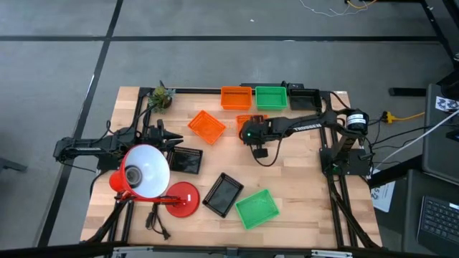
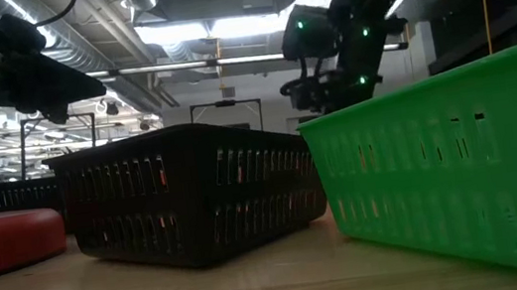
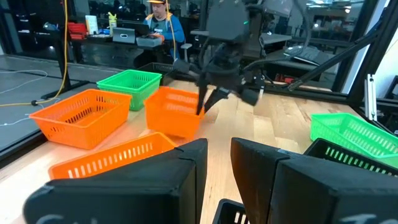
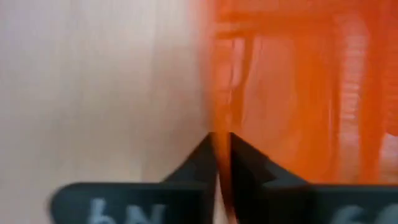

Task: Stack baskets by color
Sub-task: Stack the bottom right orange bin on the top of the orange bin

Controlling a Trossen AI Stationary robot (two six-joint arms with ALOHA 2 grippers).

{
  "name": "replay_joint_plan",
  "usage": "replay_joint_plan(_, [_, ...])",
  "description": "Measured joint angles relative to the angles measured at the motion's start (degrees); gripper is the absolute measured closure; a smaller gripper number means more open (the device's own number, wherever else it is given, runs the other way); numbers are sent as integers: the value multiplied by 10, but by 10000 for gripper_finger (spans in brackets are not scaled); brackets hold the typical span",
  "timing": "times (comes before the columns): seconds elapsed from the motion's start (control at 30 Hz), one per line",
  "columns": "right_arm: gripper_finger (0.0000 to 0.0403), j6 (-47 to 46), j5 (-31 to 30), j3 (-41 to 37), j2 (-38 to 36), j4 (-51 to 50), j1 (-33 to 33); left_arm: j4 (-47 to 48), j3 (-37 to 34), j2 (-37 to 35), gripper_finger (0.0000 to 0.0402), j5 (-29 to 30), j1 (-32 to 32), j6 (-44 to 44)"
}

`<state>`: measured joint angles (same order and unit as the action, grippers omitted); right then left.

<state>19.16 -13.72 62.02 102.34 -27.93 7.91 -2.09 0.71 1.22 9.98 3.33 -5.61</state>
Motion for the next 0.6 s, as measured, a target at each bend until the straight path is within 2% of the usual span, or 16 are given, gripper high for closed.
replay_joint_plan(0.1, [396, -48, -35, 39, 0, -71, -31, 0, 0, 0, 337, 0, 0, 0])
replay_joint_plan(0.2, [398, -53, -92, 98, 0, -139, -60, 0, 0, 0, 337, 0, 0, 0])
replay_joint_plan(0.3, [399, 0, -170, 158, -1, -154, -71, 0, 0, 0, 337, 0, 0, 2])
replay_joint_plan(0.4, [400, 77, -215, 210, -1, -126, -40, 0, 0, 0, 337, 0, 0, 2])
replay_joint_plan(0.5, [401, 128, -182, 255, -2, -67, 25, 0, 0, 0, 337, 0, 0, 2])
replay_joint_plan(0.6, [401, 135, -77, 284, -1, -2, 101, 0, 0, 0, 337, 0, 0, 2])
